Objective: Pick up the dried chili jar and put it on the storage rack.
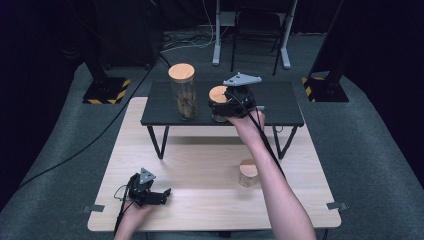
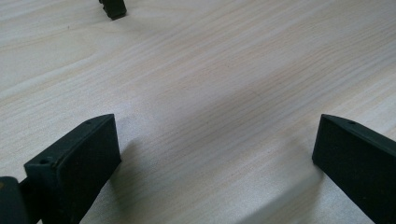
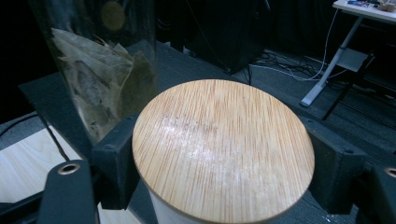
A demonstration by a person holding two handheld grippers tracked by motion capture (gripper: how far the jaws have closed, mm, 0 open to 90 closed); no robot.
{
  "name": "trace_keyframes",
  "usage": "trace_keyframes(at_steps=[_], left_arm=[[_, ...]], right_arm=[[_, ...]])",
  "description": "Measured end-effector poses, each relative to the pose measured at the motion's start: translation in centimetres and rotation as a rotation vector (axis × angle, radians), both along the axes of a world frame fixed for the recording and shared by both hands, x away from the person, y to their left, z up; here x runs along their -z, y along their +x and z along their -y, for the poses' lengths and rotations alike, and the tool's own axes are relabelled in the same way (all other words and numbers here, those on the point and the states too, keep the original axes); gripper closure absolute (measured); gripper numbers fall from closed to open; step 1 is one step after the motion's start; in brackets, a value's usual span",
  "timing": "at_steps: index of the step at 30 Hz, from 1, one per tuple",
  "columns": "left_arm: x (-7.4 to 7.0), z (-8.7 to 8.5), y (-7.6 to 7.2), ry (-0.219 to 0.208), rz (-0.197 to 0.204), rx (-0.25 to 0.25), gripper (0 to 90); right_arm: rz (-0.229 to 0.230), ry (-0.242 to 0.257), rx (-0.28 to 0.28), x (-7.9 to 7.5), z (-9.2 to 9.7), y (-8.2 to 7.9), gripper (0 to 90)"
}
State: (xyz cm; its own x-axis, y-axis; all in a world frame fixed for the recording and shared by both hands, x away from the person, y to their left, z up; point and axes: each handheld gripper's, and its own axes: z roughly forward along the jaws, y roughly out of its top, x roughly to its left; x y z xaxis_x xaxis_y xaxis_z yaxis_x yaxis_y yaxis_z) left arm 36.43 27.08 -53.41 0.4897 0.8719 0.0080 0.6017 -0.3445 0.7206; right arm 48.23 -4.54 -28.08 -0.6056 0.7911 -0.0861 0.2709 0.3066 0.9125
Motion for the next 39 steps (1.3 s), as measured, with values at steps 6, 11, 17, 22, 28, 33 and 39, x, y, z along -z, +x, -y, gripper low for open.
trace_keyframes(at_steps=[6, 11, 17, 22, 28, 33, 39], left_arm=[[0.0, 0.0, 0.0, -0.002, 0.0, -0.002, 0.4], [0.0, 0.0, 0.0, -0.002, 0.0, -0.001, 0.4], [0.0, 0.0, 0.0, 0.0, -0.001, 0.006, 0.4], [0.0, 0.0, 0.0, 0.0, -0.001, 0.006, 0.4], [0.0, 0.0, 0.0, 0.0, -0.001, 0.006, 0.4], [0.0, 0.0, 0.0, 0.001, -0.001, 0.006, 0.4], [0.0, 0.0, 0.0, 0.002, 0.0, 0.007, 0.4]], right_arm=[[-0.006, 0.002, 0.016, 0.3, 0.1, 0.7, 22.9], [-0.008, 0.018, 0.015, 0.4, 0.2, 1.1, 22.9], [-0.014, 0.027, 0.011, 0.6, 0.2, 1.4, 22.8], [-0.019, 0.036, 0.011, 0.7, 0.3, 1.5, 21.2], [-0.015, 0.042, 0.016, 0.4, 0.6, 1.1, 14.0], [-0.007, 0.054, 0.013, 0.3, 1.2, 0.4, 11.3], [-0.002, 0.06, 0.004, 0.4, 1.9, -0.6, 9.8]])
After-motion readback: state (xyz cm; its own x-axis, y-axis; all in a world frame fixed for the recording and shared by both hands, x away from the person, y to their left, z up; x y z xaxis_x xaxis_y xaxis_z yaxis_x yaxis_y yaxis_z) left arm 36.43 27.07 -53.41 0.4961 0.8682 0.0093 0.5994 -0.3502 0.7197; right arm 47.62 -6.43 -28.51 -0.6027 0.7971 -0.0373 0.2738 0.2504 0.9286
